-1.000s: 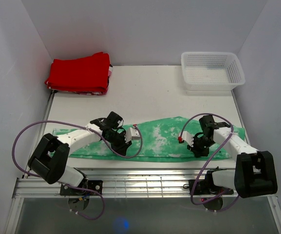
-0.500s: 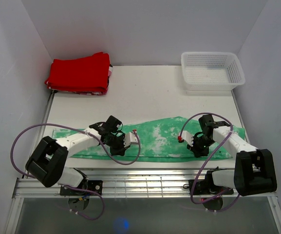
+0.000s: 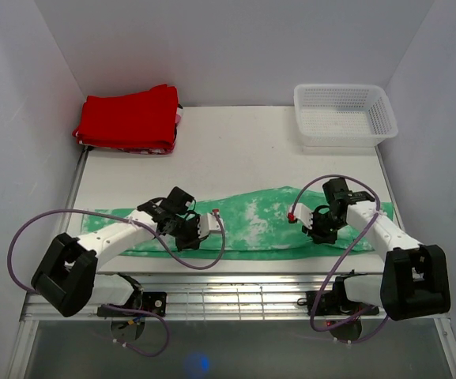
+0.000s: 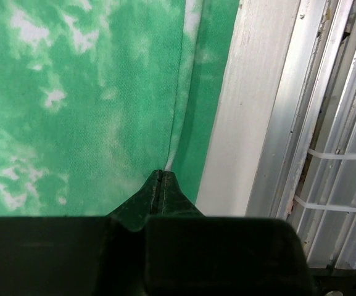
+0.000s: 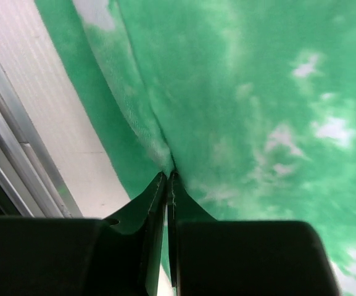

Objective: Fold and stack the trousers
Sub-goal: Fold the trousers

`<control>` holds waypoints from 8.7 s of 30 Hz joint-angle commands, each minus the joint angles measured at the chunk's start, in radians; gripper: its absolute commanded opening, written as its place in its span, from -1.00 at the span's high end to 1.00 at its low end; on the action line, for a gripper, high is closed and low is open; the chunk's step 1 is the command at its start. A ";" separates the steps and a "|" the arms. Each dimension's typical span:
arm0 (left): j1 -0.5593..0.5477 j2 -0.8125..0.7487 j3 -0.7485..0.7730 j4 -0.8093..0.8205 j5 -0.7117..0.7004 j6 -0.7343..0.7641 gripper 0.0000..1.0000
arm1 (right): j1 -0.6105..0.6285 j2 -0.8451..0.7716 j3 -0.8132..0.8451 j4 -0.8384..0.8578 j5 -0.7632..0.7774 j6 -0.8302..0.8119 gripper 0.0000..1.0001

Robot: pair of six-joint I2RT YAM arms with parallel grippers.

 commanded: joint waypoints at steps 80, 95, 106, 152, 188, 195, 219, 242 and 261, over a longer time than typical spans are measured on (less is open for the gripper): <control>0.129 0.676 0.898 0.268 0.390 -0.705 -0.77 | -0.259 0.206 0.181 0.296 -0.166 0.181 0.84; -0.019 0.865 0.889 0.470 0.393 -0.907 -0.60 | -0.097 -0.215 -0.330 0.732 0.034 0.005 0.85; -0.039 1.038 0.976 0.722 0.529 -1.189 -0.47 | -0.062 -0.258 -0.428 0.810 0.078 -0.057 0.85; 0.162 0.583 0.926 0.296 -0.082 -0.573 -0.66 | -0.642 0.235 0.146 0.013 0.109 0.173 0.52; 0.934 0.475 0.617 -0.246 0.103 -0.419 -0.58 | -0.493 0.408 0.243 0.235 0.123 0.428 -0.75; 1.148 0.342 0.671 -0.286 0.117 -0.401 -0.96 | -0.493 0.289 0.346 0.085 -0.084 0.431 -0.80; 1.173 0.507 0.354 -0.062 -0.143 -0.424 -0.35 | -0.496 0.054 0.461 -0.007 -0.008 0.439 -0.80; 1.264 0.331 0.809 -0.376 -0.052 -0.193 1.00 | -0.505 0.041 0.400 -0.049 -0.027 0.390 -0.80; 0.747 0.020 0.564 -0.237 0.242 -0.655 1.00 | -0.659 0.195 0.394 -0.165 -0.100 0.365 -0.80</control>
